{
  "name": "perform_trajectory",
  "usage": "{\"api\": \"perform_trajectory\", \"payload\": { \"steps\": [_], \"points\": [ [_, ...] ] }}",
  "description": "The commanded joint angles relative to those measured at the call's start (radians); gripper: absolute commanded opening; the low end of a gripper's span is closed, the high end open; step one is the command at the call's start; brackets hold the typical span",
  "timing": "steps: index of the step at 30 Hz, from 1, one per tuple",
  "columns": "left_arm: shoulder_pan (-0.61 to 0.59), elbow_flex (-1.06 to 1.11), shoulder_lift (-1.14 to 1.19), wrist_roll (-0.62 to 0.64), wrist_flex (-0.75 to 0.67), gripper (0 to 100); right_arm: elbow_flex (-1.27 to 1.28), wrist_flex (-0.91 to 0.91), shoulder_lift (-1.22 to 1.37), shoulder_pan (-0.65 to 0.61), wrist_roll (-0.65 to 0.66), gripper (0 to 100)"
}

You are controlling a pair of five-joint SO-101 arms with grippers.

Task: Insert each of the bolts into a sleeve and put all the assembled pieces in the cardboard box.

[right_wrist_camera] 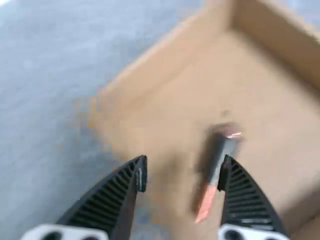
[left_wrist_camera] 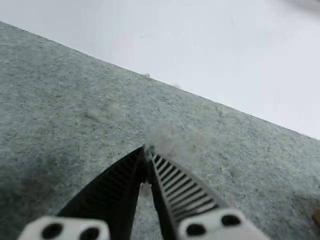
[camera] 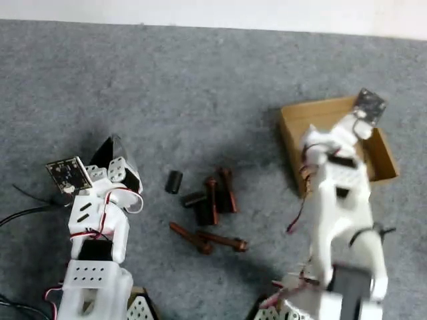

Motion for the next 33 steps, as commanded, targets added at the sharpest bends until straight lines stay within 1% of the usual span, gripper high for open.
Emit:
{"api": "perform_trajectory", "payload": {
  "steps": [1, 3, 6, 7, 9, 11, 14, 17, 21, 25, 29, 33],
  "points": [
    [0.016, -0.005, -0.015, -0.006, -0.021, 1, 0.147, 0.005, -0.289, -0.165, -0.003, 20.5],
    [0.016, -0.004, -0.015, -0.006, -0.021, 1, 0.232, 0.005, -0.404, -0.285, 0.02, 20.5],
    [0.016, -0.004, -0.015, -0.006, -0.021, 1, 0.331, 0.005, -0.527, -0.473, 0.207, 20.5],
    [0.016, -0.004, -0.015, -0.006, -0.021, 1, 0.355, 0.007, -0.547, -0.535, 0.25, 20.5],
    [0.016, -0.004, -0.015, -0.006, -0.021, 1, 0.39, 0.005, -0.547, -0.638, 0.258, 20.5],
    [0.016, -0.004, -0.015, -0.006, -0.021, 1, 0.406, 0.002, -0.496, -0.7, 0.258, 20.5],
    [0.016, -0.004, -0.015, -0.006, -0.021, 1, 0.398, -0.013, -0.348, -0.719, 0.244, 20.5],
    [0.016, -0.004, -0.015, -0.006, -0.021, 1, 0.317, -0.018, -0.163, -0.736, 0.196, 20.5],
    [0.016, -0.004, -0.015, -0.006, -0.021, 1, 0.214, 0.022, 0.016, -0.76, 0.195, 20.5],
    [0.016, -0.004, -0.015, -0.006, -0.021, 1, 0.142, 0.091, 0.073, -0.734, 0.195, 20.5],
    [0.016, -0.004, -0.015, -0.006, -0.021, 1, 0.128, 0.096, 0.104, -0.731, 0.195, 20.5],
    [0.016, -0.004, -0.015, -0.006, -0.021, 1, 0.127, 0.096, 0.143, -0.682, 0.195, 20.5]
  ]
}}
